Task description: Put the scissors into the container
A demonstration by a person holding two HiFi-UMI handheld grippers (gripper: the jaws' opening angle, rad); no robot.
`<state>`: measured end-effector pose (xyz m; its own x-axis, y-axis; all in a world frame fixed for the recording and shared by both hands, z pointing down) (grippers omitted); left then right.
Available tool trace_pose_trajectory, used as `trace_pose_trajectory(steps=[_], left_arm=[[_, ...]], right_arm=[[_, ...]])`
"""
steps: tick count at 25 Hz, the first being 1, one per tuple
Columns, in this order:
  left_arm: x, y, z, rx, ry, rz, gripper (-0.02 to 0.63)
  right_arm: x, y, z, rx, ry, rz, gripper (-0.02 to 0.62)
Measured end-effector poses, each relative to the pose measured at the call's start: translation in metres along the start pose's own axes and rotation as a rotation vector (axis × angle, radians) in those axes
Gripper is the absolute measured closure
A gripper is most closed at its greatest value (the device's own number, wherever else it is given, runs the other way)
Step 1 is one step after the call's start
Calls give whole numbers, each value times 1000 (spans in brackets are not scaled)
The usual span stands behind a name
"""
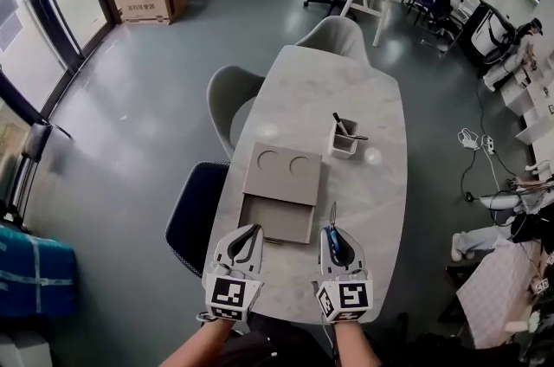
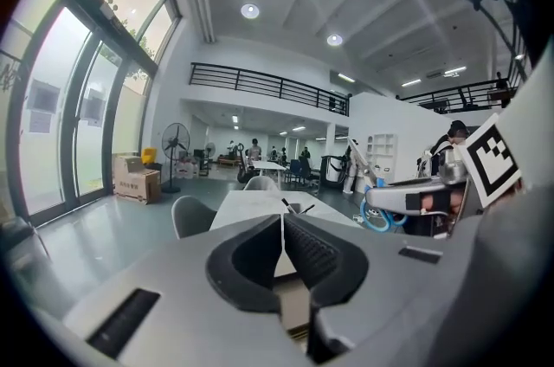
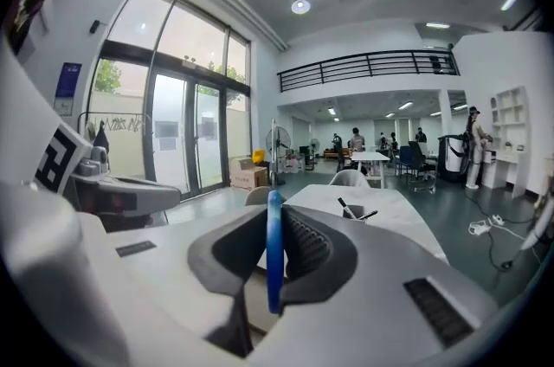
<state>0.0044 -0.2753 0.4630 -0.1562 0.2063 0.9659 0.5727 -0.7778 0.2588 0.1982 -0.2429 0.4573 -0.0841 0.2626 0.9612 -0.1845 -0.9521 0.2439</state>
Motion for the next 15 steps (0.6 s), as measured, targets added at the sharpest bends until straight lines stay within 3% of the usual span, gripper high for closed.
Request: trace_pose_trajectory(steps=[9,15], left_arm=[[32,25,-8,-31,-70,-95,588],[60,40,-15,-54,-98,-171,587]], right_arm=[[31,62,-16,-107,-546,-223,555],[75,99,-29,-229,-763,-349,555]])
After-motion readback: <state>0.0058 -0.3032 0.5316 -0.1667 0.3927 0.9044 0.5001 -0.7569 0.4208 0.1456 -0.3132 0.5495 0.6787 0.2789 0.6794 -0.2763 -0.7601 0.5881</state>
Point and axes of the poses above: the fingertips, and each gripper's own axes: y forward along the fingers, z to its right, x out of its underside, the point moved 6 cm from there along -y, backward along the fingers, and after that the axes turned 7 degrees about y, right-handed, at the moved point
